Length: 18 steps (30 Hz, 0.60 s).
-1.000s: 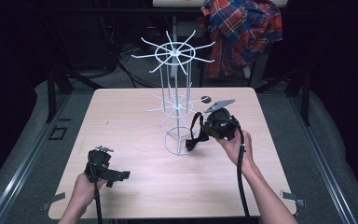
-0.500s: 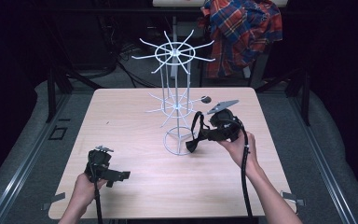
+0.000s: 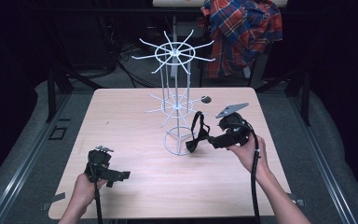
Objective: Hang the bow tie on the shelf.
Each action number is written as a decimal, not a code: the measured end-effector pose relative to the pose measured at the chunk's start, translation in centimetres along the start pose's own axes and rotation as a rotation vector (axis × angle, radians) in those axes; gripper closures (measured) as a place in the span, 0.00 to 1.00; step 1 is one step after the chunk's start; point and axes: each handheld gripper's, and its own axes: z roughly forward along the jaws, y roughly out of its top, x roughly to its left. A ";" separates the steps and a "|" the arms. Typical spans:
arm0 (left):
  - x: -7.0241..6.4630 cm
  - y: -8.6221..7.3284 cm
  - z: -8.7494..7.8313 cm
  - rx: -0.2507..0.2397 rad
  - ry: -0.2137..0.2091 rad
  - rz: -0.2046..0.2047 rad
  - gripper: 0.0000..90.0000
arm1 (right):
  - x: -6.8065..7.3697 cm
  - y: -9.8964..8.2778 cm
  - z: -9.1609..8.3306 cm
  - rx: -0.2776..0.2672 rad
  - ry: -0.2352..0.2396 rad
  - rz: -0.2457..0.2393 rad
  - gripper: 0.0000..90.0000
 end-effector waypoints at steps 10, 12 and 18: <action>0.0 0.0 0.0 0.002 0.003 -0.001 0.01 | 0.5 -3.5 -0.4 0.080 0.007 -0.052 0.16; 0.0 0.0 0.0 -0.001 0.003 -0.005 0.01 | 0.6 -4.2 -0.5 0.095 0.003 -0.059 0.16; 0.0 0.0 0.0 0.001 0.005 -0.006 0.01 | 0.4 -6.6 -0.8 0.153 0.000 -0.058 0.14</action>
